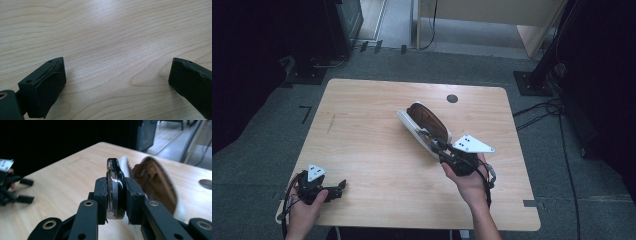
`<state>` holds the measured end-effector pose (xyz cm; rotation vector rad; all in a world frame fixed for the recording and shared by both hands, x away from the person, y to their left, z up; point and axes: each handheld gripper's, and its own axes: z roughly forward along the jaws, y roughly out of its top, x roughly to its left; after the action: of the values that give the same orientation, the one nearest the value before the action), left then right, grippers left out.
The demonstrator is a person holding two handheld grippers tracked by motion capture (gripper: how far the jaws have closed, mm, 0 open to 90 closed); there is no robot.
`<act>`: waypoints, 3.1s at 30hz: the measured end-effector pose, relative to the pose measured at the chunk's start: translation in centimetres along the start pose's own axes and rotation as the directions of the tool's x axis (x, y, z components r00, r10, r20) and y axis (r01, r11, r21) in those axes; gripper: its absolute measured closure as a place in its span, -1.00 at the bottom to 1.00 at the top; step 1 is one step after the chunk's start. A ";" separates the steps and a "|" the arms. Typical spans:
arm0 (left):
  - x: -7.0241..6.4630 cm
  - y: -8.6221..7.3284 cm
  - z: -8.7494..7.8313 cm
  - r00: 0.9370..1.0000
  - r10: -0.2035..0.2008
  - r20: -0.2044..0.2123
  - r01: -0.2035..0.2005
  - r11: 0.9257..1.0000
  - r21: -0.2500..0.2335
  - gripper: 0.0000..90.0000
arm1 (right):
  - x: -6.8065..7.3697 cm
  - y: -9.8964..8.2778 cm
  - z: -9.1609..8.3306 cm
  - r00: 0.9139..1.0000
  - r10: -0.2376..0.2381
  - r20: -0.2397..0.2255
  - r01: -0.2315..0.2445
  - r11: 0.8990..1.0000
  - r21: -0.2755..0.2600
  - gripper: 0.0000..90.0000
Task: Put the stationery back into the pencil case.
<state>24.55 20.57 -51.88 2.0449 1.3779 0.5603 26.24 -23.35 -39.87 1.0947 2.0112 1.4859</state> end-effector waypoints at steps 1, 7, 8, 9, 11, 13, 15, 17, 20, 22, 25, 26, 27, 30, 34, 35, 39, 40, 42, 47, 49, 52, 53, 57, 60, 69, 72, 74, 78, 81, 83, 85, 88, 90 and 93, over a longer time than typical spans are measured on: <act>0.0 0.0 0.0 1.000 0.000 0.000 0.000 1.000 0.000 -0.97 | -0.3 0.2 0.0 1.000 0.003 0.017 -0.003 1.000 -0.005 0.65; 0.0 0.0 0.0 1.000 0.000 -0.001 0.000 1.000 -0.001 -0.97 | -1.6 0.5 0.9 0.996 0.016 0.087 -0.017 1.000 0.008 0.65; 0.0 0.0 0.0 1.000 0.000 -0.001 0.000 1.000 -0.001 -0.97 | -1.8 0.5 1.1 0.996 0.020 0.091 -0.021 1.000 0.010 0.65; 0.0 0.0 0.0 1.000 0.000 -0.001 0.000 1.000 -0.001 -0.97 | -2.0 0.5 1.3 0.995 0.024 0.098 -0.025 1.000 0.011 0.65; 0.0 0.0 0.0 1.000 0.000 -0.001 0.000 1.000 -0.001 -0.97 | -2.4 0.6 1.8 0.994 0.028 0.102 -0.030 0.999 0.018 0.65; 0.0 0.0 0.0 1.000 0.000 -0.001 0.000 1.000 0.000 -0.97 | -2.6 0.8 2.4 0.993 0.025 0.115 -0.028 0.999 0.025 0.65; 0.0 0.0 0.0 1.000 0.001 -0.001 -0.001 1.000 0.000 -0.97 | -2.9 0.8 3.1 0.991 0.024 0.134 -0.028 0.999 0.030 0.65; 0.0 0.0 0.0 1.000 0.002 0.002 -0.002 1.000 -0.001 -0.97 | -3.2 0.8 3.6 0.990 0.033 0.139 -0.037 0.999 0.031 0.65; 0.0 0.0 0.0 1.000 0.005 0.006 -0.005 1.000 -0.002 -0.97 | -3.7 0.6 5.0 0.987 0.025 0.161 -0.036 0.997 0.068 0.65; 0.0 0.0 0.0 1.000 0.005 0.006 -0.005 1.000 -0.002 -0.97 | -4.0 0.3 5.8 0.987 0.029 0.161 -0.043 0.995 0.086 0.65; 0.0 0.0 0.0 1.000 0.005 0.006 -0.005 1.000 -0.003 -0.97 | -4.4 0.0 6.9 0.986 0.030 0.164 -0.050 0.992 0.116 0.65; 0.0 0.0 0.0 1.000 0.005 0.007 -0.005 1.000 -0.003 -0.97 | -4.5 -0.2 7.2 0.986 0.032 0.166 -0.054 0.991 0.127 0.65; 0.0 0.0 0.0 1.000 0.005 0.006 -0.005 1.000 -0.002 -0.97 | -4.6 -0.3 7.5 0.986 0.031 0.166 -0.054 0.989 0.136 0.65; 0.0 0.0 0.0 1.000 0.005 0.006 -0.005 1.000 -0.002 -0.97 | -4.9 -0.6 8.0 0.985 0.036 0.169 -0.063 0.985 0.159 0.65; 0.0 0.0 0.0 1.000 0.005 0.006 -0.005 1.000 -0.003 -0.97 | -5.2 -0.9 8.2 0.986 0.056 0.155 -0.084 0.981 0.177 0.64; -0.1 0.0 0.0 1.000 0.005 0.006 -0.005 1.000 -0.003 -0.97 | -5.2 -0.9 8.2 0.987 0.053 0.152 -0.081 0.981 0.179 0.64; 0.0 0.0 0.0 1.000 0.005 0.006 -0.005 1.000 -0.003 -0.97 | -5.2 -0.8 8.2 0.987 0.057 0.151 -0.084 0.981 0.177 0.63; 0.0 0.0 0.0 1.000 0.005 0.006 -0.005 1.000 -0.003 -0.97 | -5.3 -0.8 8.2 0.987 0.057 0.152 -0.084 0.981 0.178 0.63; 0.0 0.0 0.0 1.000 0.005 0.006 -0.005 1.000 -0.003 -0.97 | -5.3 -0.7 8.2 0.988 0.053 0.148 -0.079 0.981 0.179 0.63; 0.0 0.0 0.0 1.000 0.005 0.006 -0.005 1.000 -0.003 -0.97 | -5.2 -0.5 8.2 0.988 0.051 0.148 -0.076 0.982 0.175 0.63; 0.0 0.0 0.0 1.000 0.005 0.006 -0.005 1.000 -0.003 -0.97 | -5.2 -0.5 8.2 0.988 0.052 0.145 -0.076 0.983 0.169 0.63; 0.0 0.0 0.0 1.000 0.005 0.006 -0.005 1.000 -0.003 -0.97 | -5.3 -0.3 8.1 0.989 0.065 0.133 -0.086 0.984 0.156 0.58; 0.0 0.0 0.0 1.000 0.005 0.006 -0.005 1.000 -0.003 -0.97 | -5.3 -0.2 8.0 0.989 0.069 0.131 -0.088 0.985 0.149 0.57; 0.0 0.0 0.0 1.000 0.005 0.006 -0.005 1.000 -0.003 -0.97 | -5.3 0.1 7.7 0.989 0.079 0.128 -0.096 0.986 0.134 0.57; 0.0 0.0 0.0 1.000 0.005 0.006 -0.005 1.000 -0.003 -0.97 | -5.4 0.4 7.1 0.988 0.092 0.125 -0.105 0.988 0.110 0.55; 0.0 0.0 0.0 1.000 0.005 0.006 -0.005 1.000 -0.002 -0.97 | -5.4 1.1 5.1 0.986 0.115 0.121 -0.123 0.991 0.058 0.31; 0.0 0.0 0.0 1.000 0.005 0.005 -0.005 1.000 -0.003 -0.97 | -5.2 1.4 4.4 0.985 0.113 0.132 -0.119 0.992 0.040 0.14; 0.0 0.0 0.0 1.000 0.005 0.006 -0.005 1.000 -0.003 -0.97 | -5.2 1.5 4.0 0.984 0.117 0.132 -0.123 0.992 0.034 0.06; 0.0 0.0 0.0 1.000 0.005 0.006 -0.005 1.000 -0.002 -0.97 | -5.2 1.6 3.2 0.984 0.114 0.140 -0.119 0.992 0.029 -0.14; 0.0 0.0 0.0 1.000 0.006 0.006 -0.006 1.000 -0.002 -0.97 | -5.4 1.6 2.5 0.982 0.115 0.152 -0.122 0.992 0.034 -0.36; 0.0 0.0 0.0 1.000 0.006 0.006 -0.006 1.000 -0.002 -0.97 | -5.5 1.5 2.1 0.980 0.115 0.165 -0.124 0.991 0.047 -0.52; 0.0 0.0 0.0 1.000 0.005 0.006 -0.005 1.000 -0.003 -0.97 | -5.6 1.3 1.7 0.976 0.118 0.184 -0.130 0.990 0.056 -0.70; 0.0 0.0 0.0 1.000 0.006 0.006 -0.006 1.000 -0.002 -0.97 | -5.9 0.8 1.1 0.970 0.131 0.203 -0.146 0.988 0.058 -0.86; -0.1 0.0 0.0 1.000 0.005 0.006 -0.005 1.000 -0.003 -0.97 | -6.2 0.4 0.7 0.966 0.134 0.220 -0.155 0.985 0.079 -1.00; -0.1 0.0 0.0 1.000 0.005 0.006 -0.005 1.000 -0.003 -0.97 | -6.6 -0.2 0.0 0.961 0.143 0.236 -0.163 0.984 0.070 -1.00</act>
<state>24.54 20.51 -51.91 2.0461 1.3684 0.5575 30.21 -28.51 -40.87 1.4186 1.8816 1.2824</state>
